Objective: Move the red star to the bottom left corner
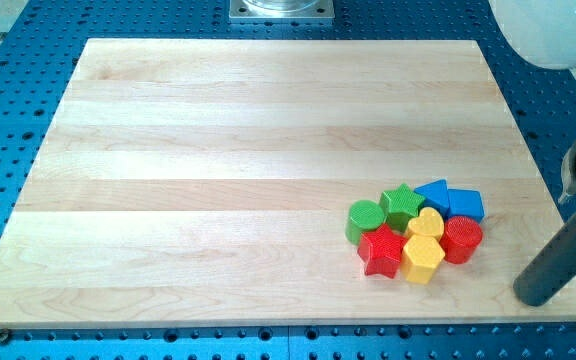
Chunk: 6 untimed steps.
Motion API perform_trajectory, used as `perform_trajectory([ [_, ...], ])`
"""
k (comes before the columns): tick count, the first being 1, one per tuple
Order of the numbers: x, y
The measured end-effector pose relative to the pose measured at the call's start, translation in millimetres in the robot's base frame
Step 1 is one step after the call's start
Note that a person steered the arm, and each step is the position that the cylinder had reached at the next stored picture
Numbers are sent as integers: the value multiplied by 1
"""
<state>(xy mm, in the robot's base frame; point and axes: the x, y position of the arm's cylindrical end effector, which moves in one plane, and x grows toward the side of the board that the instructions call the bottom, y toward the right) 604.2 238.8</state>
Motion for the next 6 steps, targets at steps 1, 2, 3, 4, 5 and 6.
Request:
perform_trajectory([
  [1, 3, 0],
  [2, 4, 0],
  [3, 5, 0],
  [4, 7, -9],
  [5, 13, -12],
  [6, 14, -14],
])
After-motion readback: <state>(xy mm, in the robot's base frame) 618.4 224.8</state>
